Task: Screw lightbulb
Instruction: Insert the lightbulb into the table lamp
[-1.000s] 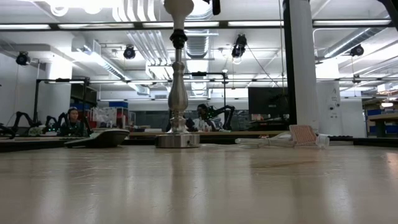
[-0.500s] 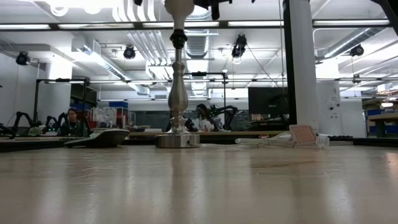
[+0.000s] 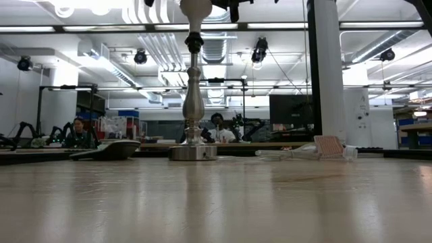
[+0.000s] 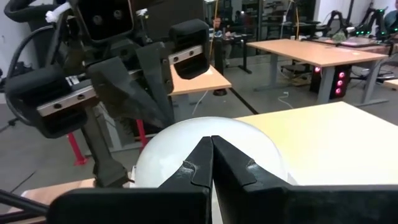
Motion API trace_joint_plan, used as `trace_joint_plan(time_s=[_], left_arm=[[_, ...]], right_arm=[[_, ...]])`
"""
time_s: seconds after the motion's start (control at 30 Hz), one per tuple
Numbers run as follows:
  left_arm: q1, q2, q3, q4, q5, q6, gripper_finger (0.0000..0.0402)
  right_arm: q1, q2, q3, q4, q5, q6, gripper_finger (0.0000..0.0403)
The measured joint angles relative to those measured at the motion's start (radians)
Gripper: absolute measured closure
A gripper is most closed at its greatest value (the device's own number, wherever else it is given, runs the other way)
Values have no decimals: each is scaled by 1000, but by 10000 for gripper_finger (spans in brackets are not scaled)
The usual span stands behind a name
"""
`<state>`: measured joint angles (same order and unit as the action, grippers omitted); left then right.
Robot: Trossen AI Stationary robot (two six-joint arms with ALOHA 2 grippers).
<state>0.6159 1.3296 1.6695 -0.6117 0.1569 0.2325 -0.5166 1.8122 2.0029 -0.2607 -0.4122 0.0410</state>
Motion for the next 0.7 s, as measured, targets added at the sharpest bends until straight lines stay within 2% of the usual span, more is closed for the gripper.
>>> trace_joint_plan(time_s=[0.3,0.7], left_arm=[[11,6,-2,27,-66,19,402],[11,-43,1,27,-65,-10,402]], right_arm=[[6,1,-1,-1,-31,18,403],[11,1,42,-15,-10,4,403]])
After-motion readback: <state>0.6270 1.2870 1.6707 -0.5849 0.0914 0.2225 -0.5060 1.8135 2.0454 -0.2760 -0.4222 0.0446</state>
